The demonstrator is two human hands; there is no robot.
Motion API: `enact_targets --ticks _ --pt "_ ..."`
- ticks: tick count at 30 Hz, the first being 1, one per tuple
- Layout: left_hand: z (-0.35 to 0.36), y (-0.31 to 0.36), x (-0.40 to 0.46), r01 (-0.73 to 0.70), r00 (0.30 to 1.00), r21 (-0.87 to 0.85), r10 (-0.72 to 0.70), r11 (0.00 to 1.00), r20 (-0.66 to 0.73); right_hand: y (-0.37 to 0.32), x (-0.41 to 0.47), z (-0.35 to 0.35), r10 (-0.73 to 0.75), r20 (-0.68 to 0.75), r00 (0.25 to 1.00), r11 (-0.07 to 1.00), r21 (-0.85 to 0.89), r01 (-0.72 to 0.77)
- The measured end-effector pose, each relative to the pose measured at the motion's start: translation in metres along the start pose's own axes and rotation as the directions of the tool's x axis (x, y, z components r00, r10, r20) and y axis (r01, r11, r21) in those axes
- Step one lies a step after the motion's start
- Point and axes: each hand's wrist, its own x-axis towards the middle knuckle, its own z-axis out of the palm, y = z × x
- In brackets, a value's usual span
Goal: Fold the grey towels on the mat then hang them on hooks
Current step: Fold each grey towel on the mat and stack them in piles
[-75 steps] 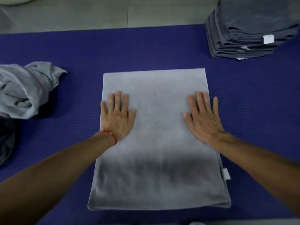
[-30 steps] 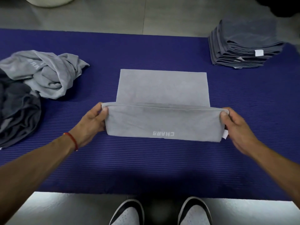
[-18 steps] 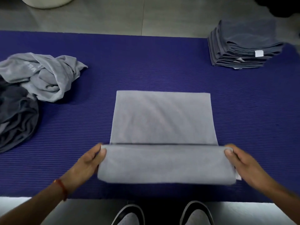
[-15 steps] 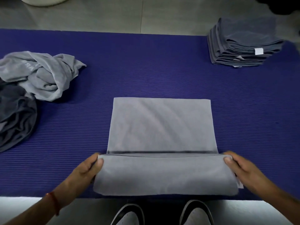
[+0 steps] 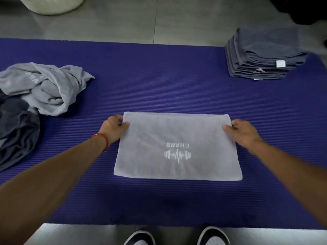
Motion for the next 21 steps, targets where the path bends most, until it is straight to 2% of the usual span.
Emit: enact_targets --ticks 3,7,11,14,15,19,20,21 --pt "0.007 -0.001 0.0 0.021 0.997 0.034 -0.019 0.999 -0.068 0.004 0.001 0.007 0.038 -0.018 0.999 0.997 -0.067 -0.039" --pt "0.009 -0.008 -0.016 0.084 0.99 -0.141 -0.099 0.987 -0.103 0.008 -0.004 0.006 0.058 -0.072 0.996 0.994 -0.086 -0.064" --pt "0.011 -0.02 -0.055 0.092 0.995 -0.135 -0.096 0.987 -0.02 0.015 -0.026 0.009 0.113 -0.079 0.991 0.982 -0.144 -0.123" --pt "0.019 -0.037 -0.087 -0.05 0.999 0.035 0.05 0.998 -0.002 0.026 -0.043 0.021 0.13 -0.137 0.982 0.906 -0.386 -0.174" --pt "0.022 -0.042 -0.095 -0.099 0.995 0.068 0.1 0.993 -0.021 0.028 -0.045 0.024 0.148 -0.137 0.98 0.898 -0.397 -0.191" --pt "0.026 -0.045 -0.101 -0.092 0.994 0.064 0.096 0.994 -0.056 0.027 -0.041 0.025 0.227 -0.052 0.973 0.934 -0.272 -0.232" --pt "0.026 -0.043 -0.1 -0.104 0.991 0.123 0.113 0.987 -0.068 0.027 -0.039 0.025 0.226 -0.041 0.973 0.942 -0.245 -0.229" --pt "0.028 -0.038 -0.1 -0.136 0.98 0.253 0.168 0.958 -0.107 0.026 -0.038 0.025 0.214 -0.035 0.976 0.949 -0.228 -0.217"
